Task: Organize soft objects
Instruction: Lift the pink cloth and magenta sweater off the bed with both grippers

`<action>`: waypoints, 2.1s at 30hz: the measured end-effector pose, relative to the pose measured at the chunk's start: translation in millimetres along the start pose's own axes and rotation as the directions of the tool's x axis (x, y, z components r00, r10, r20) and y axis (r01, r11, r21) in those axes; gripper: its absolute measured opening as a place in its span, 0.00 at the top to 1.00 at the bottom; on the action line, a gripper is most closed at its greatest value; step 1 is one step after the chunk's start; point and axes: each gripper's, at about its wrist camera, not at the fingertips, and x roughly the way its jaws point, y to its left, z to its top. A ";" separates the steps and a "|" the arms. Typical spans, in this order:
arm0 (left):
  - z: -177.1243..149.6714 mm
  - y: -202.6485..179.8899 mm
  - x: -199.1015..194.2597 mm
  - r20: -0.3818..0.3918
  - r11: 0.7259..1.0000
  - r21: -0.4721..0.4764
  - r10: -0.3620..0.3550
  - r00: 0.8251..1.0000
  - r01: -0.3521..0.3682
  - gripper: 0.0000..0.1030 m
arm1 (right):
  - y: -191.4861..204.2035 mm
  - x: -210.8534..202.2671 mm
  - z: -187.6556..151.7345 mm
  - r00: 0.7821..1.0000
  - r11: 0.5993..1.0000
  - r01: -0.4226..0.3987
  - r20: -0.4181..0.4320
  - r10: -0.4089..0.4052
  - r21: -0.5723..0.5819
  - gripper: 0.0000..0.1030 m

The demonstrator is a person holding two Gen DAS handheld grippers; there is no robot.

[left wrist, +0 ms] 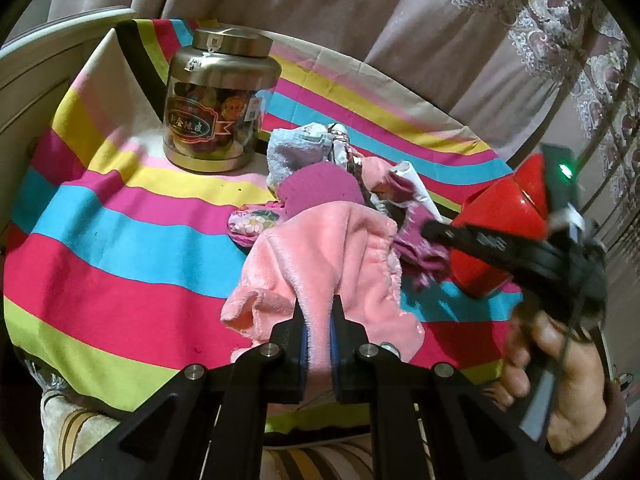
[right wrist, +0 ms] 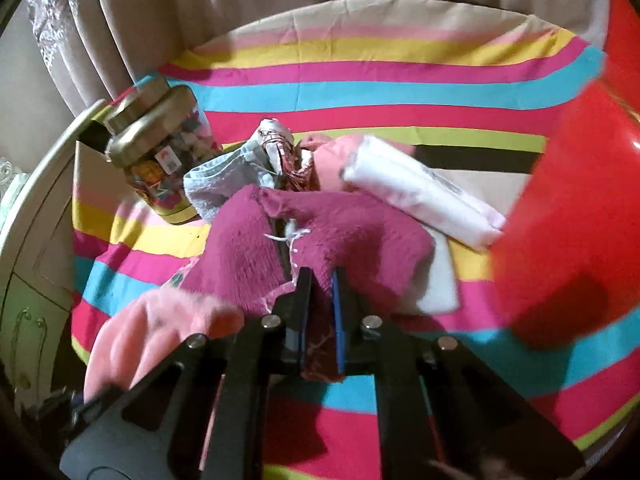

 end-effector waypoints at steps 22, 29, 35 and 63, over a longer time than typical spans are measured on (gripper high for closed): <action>-5.3 -29.7 -27.5 0.069 0.998 0.057 -0.026 0.997 0.022 0.91 | -35.6 -105.7 -83.4 0.999 0.999 0.040 0.023 -0.040 0.000 0.88; -11.4 -56.5 -37.8 0.072 0.992 0.100 -0.080 0.994 0.072 0.91 | -46.4 -136.2 -93.4 0.995 0.997 0.071 0.065 -0.072 0.009 0.89; -13.1 -58.8 -38.6 0.067 0.993 0.096 -0.074 0.995 0.068 0.91 | -54.7 -125.5 -97.8 0.997 0.999 0.049 -0.068 -0.048 0.003 0.88; -15.7 -56.7 -35.0 0.054 0.993 0.081 -0.089 0.995 0.085 0.91 | -8.8 -6.6 -105.3 0.920 0.955 0.077 -0.349 -0.179 -0.287 0.59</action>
